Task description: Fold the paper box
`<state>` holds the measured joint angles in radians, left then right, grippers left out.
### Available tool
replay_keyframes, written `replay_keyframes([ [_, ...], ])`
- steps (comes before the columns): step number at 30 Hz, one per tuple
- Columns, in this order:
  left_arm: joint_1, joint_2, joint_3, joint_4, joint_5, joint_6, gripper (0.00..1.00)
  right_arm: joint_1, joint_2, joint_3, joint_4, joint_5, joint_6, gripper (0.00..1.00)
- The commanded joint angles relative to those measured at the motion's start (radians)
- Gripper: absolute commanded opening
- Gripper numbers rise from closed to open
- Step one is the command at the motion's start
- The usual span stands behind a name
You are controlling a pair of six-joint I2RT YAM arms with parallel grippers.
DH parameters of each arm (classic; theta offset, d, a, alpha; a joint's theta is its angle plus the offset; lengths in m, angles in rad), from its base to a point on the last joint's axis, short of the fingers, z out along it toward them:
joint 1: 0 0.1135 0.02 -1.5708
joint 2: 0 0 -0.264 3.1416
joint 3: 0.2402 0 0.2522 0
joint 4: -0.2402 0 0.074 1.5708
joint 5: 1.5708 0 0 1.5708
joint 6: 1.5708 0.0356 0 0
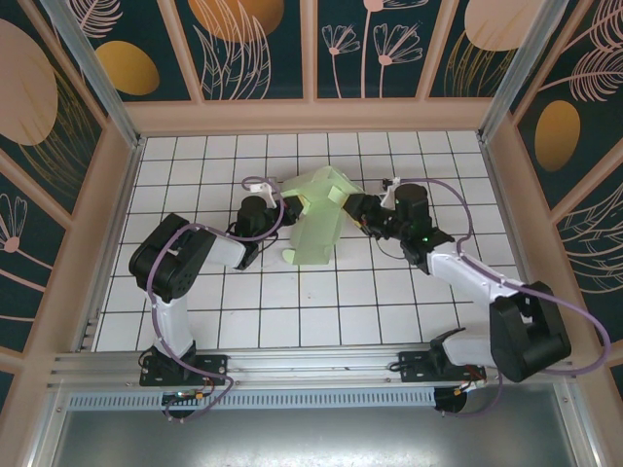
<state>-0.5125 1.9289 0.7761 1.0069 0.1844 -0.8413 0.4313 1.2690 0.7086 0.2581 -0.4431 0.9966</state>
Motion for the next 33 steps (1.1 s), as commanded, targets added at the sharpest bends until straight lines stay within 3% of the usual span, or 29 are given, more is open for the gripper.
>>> replay_keyframes([
  [1, -0.002, -0.015, 0.017, -0.068, -0.076, -0.007, 0.0, 0.008, -0.08, 0.075, -0.13, 0.115, -0.06, 0.51],
  [5, -0.003, 0.001, 0.012, -0.06, -0.106, -0.025, 0.0, 0.063, -0.124, 0.19, -0.31, 0.261, -0.105, 0.6],
  [8, -0.002, 0.008, 0.021, -0.073, -0.109, -0.023, 0.0, 0.149, -0.119, 0.321, -0.461, 0.451, -0.143, 0.64],
  [14, -0.001, -0.006, 0.02, -0.109, -0.163, 0.009, 0.0, 0.305, 0.045, 0.597, -0.602, 0.661, -0.281, 0.64],
  [21, -0.003, -0.051, -0.007, -0.096, -0.244, 0.06, 0.0, 0.353, 0.312, 0.865, -0.714, 0.687, -0.375, 0.62],
  [33, -0.002, -0.093, -0.021, -0.11, -0.264, 0.097, 0.0, 0.311, 0.51, 0.997, -0.792, 0.599, -0.275, 0.43],
])
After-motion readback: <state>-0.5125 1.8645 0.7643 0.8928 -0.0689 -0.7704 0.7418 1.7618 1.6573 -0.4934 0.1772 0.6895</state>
